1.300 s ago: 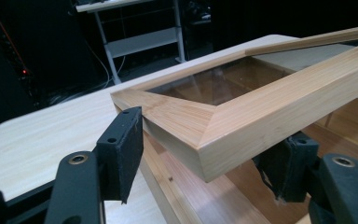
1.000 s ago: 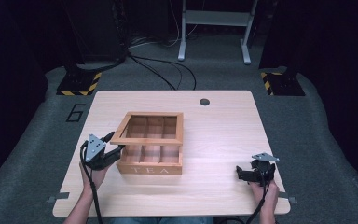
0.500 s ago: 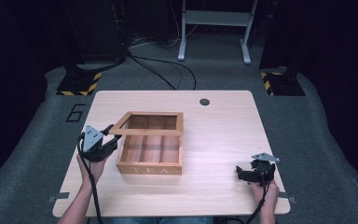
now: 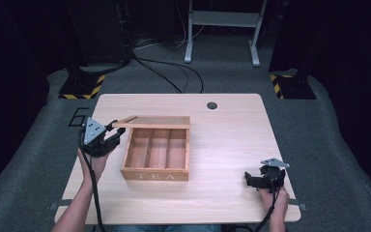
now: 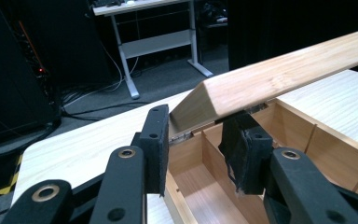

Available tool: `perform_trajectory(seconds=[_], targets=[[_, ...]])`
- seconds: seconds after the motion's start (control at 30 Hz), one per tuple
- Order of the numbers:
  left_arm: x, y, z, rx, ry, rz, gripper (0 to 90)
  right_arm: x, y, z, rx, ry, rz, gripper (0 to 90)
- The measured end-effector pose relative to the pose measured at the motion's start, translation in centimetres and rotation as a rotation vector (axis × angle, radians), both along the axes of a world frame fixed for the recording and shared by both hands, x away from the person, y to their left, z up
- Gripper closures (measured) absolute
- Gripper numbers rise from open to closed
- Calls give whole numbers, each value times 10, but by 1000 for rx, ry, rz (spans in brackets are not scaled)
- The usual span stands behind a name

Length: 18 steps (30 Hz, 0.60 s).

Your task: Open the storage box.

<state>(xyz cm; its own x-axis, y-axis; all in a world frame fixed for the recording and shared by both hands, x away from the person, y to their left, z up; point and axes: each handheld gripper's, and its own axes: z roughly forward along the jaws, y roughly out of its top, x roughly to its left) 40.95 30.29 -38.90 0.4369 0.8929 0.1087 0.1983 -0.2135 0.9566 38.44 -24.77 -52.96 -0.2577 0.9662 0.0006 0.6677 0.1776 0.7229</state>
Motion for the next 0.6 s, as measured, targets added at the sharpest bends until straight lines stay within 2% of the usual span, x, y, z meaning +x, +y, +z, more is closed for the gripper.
perform_trajectory(seconds=[0.1, 0.33, 0.6], targets=[[5, 1, 4, -16, 7, -5, 623, 0, 0, 0, 0, 0, 0, 22], [13, 2, 13, -22, 22, -13, 627, 0, 0, 0, 0, 0, 0, 22], [26, 3, 23, -9, 34, -23, 631, 0, 0, 0, 0, 0, -1, 25]])
